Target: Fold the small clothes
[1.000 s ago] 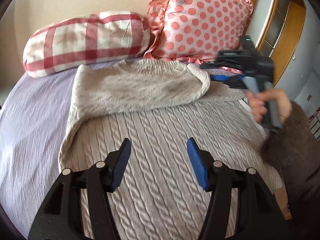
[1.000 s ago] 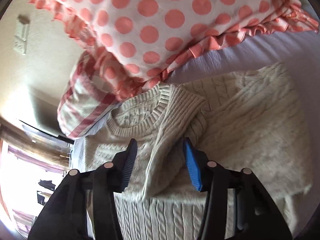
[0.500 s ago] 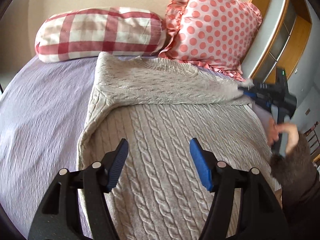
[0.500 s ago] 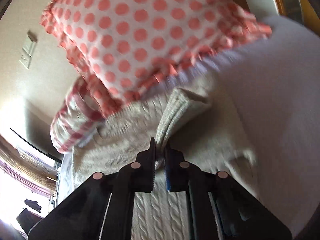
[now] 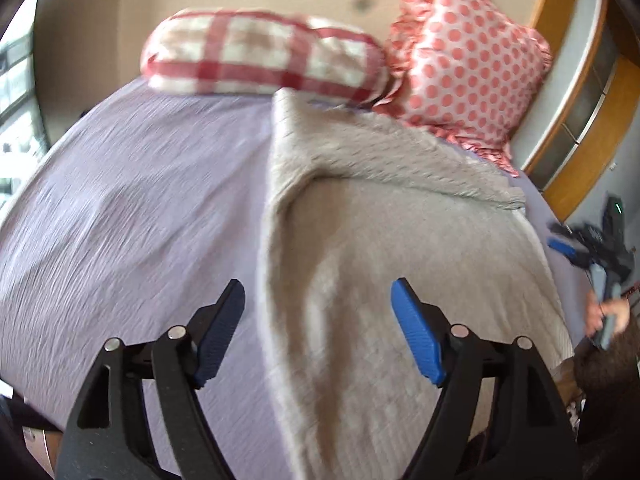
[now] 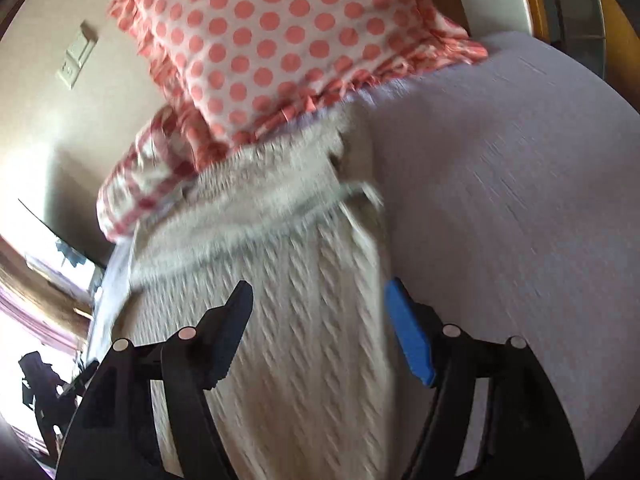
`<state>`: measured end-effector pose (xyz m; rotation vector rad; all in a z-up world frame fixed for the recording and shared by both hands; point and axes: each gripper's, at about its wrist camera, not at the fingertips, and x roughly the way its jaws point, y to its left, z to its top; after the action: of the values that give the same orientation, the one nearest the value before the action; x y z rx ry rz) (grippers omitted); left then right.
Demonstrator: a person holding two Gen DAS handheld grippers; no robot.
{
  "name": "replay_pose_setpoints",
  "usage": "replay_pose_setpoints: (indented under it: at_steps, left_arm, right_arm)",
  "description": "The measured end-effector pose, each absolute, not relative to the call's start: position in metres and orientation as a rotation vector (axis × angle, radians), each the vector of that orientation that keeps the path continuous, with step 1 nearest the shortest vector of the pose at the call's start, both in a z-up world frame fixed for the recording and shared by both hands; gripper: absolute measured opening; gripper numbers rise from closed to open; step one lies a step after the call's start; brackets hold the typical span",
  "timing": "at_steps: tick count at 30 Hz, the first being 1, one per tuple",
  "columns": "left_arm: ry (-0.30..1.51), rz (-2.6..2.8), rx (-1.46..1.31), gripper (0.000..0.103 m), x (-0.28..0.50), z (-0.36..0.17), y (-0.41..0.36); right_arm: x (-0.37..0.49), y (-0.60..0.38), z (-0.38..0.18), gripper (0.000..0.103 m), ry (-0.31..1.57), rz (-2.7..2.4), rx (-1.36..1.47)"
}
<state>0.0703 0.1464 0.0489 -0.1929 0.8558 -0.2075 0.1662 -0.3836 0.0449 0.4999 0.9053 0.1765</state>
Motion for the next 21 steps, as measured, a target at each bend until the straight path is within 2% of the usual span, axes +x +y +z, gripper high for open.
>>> replay_pose_setpoints:
  at_steps: [7,12,15,18,19,20,21]
  left_arm:
    - [0.932,-0.265,-0.3,0.075,0.049,0.025,0.154]
    - [0.929,-0.296,-0.29,0.072,0.029,0.021,0.141]
    - [0.919,-0.292,-0.294,0.058,0.014,0.019,0.139]
    - [0.913,-0.283,-0.319,0.033,-0.001,0.017,0.142]
    - [0.919,-0.288,-0.348,0.021,-0.005,0.014,0.145]
    - [0.929,-0.297,-0.381,0.013,-0.006,0.011,0.147]
    - [0.927,-0.299,-0.397,0.013,-0.007,0.01,0.149]
  right_arm:
    - [0.107,-0.41,0.02,0.065,0.953,0.202,0.587]
    - [0.085,-0.4,0.009,0.043,0.952,0.335,0.668]
    - [0.07,-0.389,0.0,0.026,0.956,0.429,0.69]
    - [0.054,-0.381,-0.007,0.017,0.952,0.49,0.7]
    - [0.048,-0.378,-0.008,0.016,0.944,0.503,0.699]
    - [0.044,-0.377,-0.008,0.014,0.934,0.509,0.702]
    - [0.04,-0.375,-0.007,0.01,0.915,0.509,0.704]
